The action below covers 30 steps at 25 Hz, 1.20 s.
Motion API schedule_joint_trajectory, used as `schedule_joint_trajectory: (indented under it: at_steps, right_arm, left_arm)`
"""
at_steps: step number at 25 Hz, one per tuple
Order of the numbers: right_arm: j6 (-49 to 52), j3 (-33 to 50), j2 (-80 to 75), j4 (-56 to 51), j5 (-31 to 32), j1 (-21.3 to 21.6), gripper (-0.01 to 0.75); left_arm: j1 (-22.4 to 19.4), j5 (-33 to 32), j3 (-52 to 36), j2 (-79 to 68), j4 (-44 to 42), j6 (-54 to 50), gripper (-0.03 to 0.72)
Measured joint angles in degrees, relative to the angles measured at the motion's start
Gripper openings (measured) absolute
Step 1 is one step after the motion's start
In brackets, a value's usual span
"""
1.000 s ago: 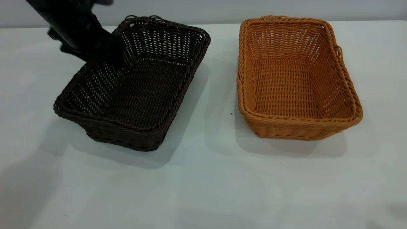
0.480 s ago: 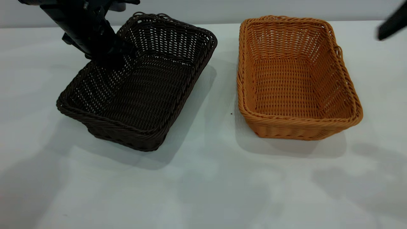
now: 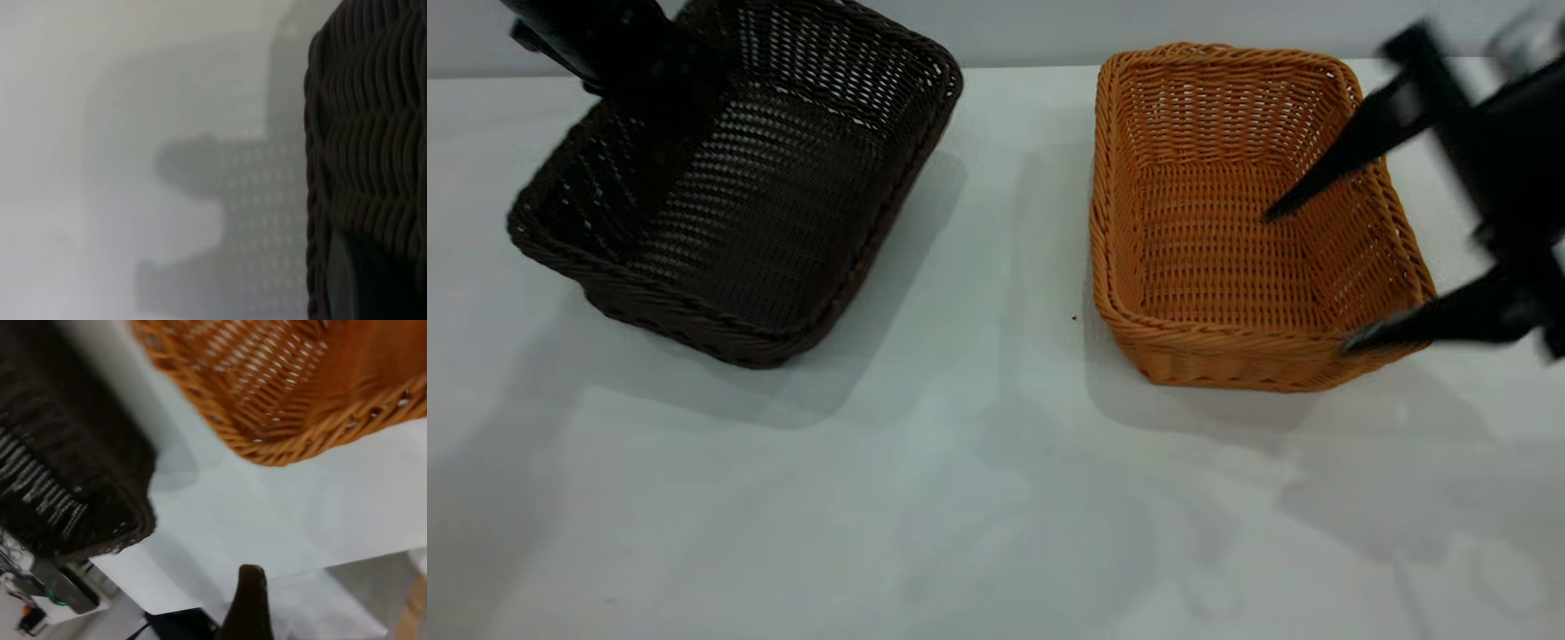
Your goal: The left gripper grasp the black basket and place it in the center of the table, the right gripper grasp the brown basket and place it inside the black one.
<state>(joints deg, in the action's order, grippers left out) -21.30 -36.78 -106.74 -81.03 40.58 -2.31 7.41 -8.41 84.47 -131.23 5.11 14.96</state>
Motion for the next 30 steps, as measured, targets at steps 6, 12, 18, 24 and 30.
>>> schedule_joint_trajectory:
  at_steps: [6, 12, 18, 24, 30]
  right_arm:
    - [-4.9, -0.5, -11.1, -13.1, -4.2, -1.7, 0.583]
    - [-12.1, -5.3, -16.7, -22.1, -6.2, -1.7, 0.573]
    - [-12.0, -6.5, -21.4, -22.5, -6.3, -1.7, 0.329]
    - [-17.3, -9.9, -21.9, -22.2, -5.4, 1.7, 0.078]
    - [-21.7, -18.1, -22.2, -21.9, 1.6, 13.3, 0.077]
  left_arm:
    - [-0.2, -0.1, 0.0, 0.3, -0.1, 2.6, 0.085]
    - [-0.2, -0.2, 0.0, 0.3, -0.1, 2.8, 0.085]
    - [-0.2, -0.2, 0.0, 0.3, -0.1, 3.3, 0.085]
    - [-0.2, 0.3, 0.0, 0.3, 0.1, 8.9, 0.085]
    - [2.5, -0.6, 0.1, 0.6, 0.3, 20.8, 0.085]
